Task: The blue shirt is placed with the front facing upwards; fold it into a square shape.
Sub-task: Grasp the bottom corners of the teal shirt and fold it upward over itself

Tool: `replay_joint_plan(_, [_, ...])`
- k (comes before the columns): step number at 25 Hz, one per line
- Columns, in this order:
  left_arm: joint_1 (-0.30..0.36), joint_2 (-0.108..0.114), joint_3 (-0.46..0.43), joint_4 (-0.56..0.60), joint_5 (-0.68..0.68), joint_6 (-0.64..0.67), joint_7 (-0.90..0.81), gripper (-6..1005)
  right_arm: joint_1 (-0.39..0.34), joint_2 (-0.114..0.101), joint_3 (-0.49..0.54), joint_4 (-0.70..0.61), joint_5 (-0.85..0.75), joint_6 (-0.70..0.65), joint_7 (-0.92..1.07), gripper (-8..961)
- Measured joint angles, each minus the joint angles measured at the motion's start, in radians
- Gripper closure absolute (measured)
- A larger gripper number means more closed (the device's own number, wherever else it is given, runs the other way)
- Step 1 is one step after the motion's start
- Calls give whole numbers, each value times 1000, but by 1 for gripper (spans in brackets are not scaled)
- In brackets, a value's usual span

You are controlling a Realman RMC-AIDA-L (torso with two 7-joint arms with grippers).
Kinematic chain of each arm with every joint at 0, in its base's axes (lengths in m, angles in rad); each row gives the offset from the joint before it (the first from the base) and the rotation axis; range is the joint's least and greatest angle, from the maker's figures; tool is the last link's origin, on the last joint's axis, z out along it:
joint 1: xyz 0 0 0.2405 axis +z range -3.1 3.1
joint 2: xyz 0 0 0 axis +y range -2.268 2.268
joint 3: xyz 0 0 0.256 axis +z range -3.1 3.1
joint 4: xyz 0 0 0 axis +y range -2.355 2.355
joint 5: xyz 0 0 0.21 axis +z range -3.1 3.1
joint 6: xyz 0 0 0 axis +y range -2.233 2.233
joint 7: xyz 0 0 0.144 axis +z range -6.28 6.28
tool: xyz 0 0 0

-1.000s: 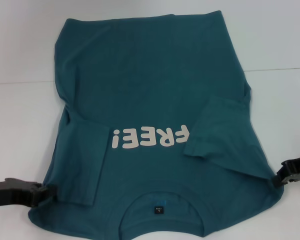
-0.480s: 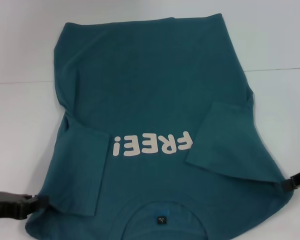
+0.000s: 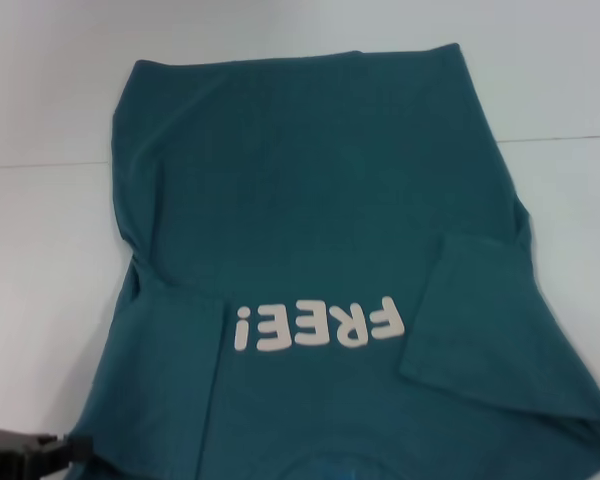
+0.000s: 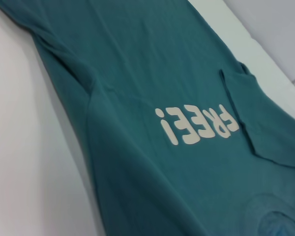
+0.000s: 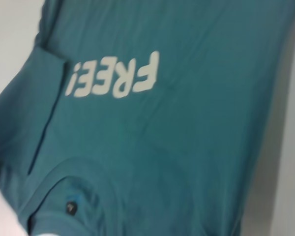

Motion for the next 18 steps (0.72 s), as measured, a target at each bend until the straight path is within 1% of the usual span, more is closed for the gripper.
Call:
replay_joint_plan(4, [22, -5, -3, 9, -3, 65, -6, 975, -45, 3, 14, -5, 0, -47, -47, 918])
replay_joint_plan(9, [53, -10, -33, 13, -5, 145, -17, 975, -100, -4, 25, 0, -2, -59, -67, 919])
replay_joint_plan(11, [67, -11, -46, 18, -6, 176, -21, 975, -116, -11, 34, 0, -5, -65, -68, 919])
replay_joint_plan(16, [96, -15, -64, 25, -16, 231, -27, 974, -138, -36, 82, 1, -5, -85, -70, 919])
replay_joint_plan(18, [103, -15, -65, 20, -16, 234, -34, 974, -138, -40, 91, 4, -6, -86, -75, 919])
